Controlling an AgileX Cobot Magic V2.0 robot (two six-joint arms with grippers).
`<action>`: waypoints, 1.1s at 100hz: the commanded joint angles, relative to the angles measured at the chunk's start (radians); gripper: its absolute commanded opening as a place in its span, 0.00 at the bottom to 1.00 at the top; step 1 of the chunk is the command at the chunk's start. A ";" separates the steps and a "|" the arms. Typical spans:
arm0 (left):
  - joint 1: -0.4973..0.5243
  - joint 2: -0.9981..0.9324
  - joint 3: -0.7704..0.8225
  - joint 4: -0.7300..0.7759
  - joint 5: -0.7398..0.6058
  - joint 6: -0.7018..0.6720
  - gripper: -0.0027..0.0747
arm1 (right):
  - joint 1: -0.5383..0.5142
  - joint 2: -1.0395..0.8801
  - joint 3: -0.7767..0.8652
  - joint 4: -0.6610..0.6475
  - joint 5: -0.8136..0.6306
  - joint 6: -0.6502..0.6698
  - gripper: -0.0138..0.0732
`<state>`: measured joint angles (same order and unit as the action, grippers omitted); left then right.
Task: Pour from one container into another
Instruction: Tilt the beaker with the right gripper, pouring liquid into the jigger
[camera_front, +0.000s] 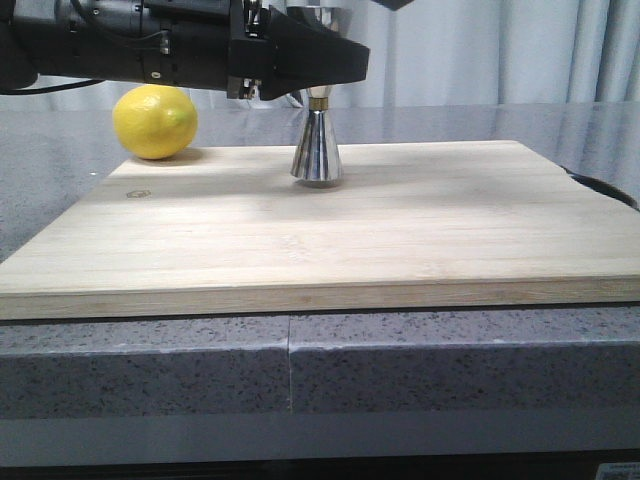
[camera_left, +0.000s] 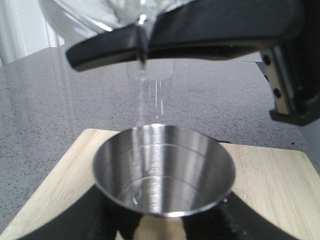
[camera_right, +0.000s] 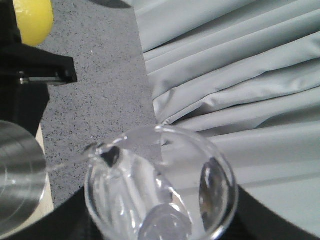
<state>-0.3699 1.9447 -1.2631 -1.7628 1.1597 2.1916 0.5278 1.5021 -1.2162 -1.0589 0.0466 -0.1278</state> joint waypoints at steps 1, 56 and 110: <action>-0.010 -0.051 -0.031 -0.088 0.112 -0.001 0.30 | 0.001 -0.037 -0.038 -0.019 -0.047 -0.004 0.48; -0.010 -0.051 -0.031 -0.088 0.112 -0.001 0.30 | 0.001 -0.037 -0.038 -0.093 -0.047 -0.004 0.48; -0.010 -0.051 -0.031 -0.088 0.112 -0.001 0.30 | 0.001 -0.037 -0.038 -0.146 -0.047 -0.004 0.48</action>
<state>-0.3699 1.9447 -1.2631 -1.7628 1.1597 2.1916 0.5278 1.5021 -1.2162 -1.1873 0.0313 -0.1278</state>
